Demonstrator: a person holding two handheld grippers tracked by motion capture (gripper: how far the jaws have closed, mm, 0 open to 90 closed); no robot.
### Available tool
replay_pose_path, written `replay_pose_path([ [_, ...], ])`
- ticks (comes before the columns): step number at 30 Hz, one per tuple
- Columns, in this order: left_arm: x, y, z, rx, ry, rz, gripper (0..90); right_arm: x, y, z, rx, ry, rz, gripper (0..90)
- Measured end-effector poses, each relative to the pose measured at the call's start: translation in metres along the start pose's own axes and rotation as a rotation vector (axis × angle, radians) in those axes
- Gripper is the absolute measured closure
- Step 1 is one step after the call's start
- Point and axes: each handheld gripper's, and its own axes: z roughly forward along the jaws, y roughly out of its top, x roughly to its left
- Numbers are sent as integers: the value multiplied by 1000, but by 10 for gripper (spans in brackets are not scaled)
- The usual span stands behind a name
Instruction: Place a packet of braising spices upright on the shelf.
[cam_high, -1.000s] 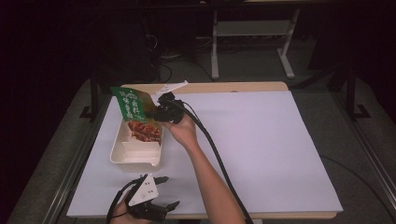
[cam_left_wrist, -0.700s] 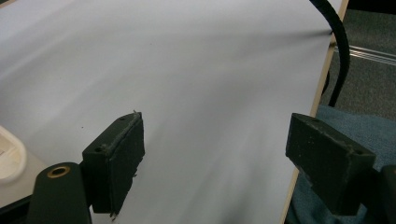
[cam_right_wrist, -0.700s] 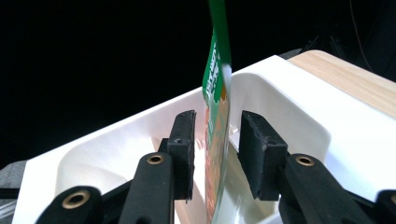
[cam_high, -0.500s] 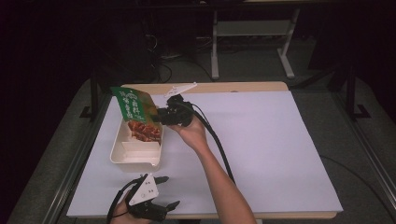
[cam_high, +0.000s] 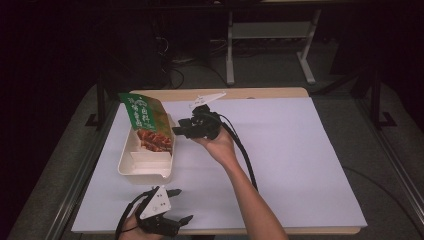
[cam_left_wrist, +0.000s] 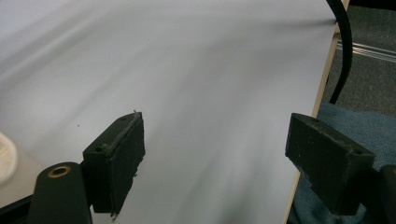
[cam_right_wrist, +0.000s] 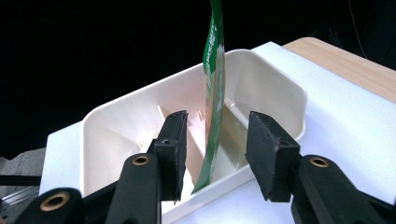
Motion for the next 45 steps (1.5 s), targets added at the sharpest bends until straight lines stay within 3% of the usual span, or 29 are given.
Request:
replay_pose_path([
  [45, 1, 0, 0, -6, 7, -4, 193, -16, -57, -77, 22, -59, 72, 520],
])
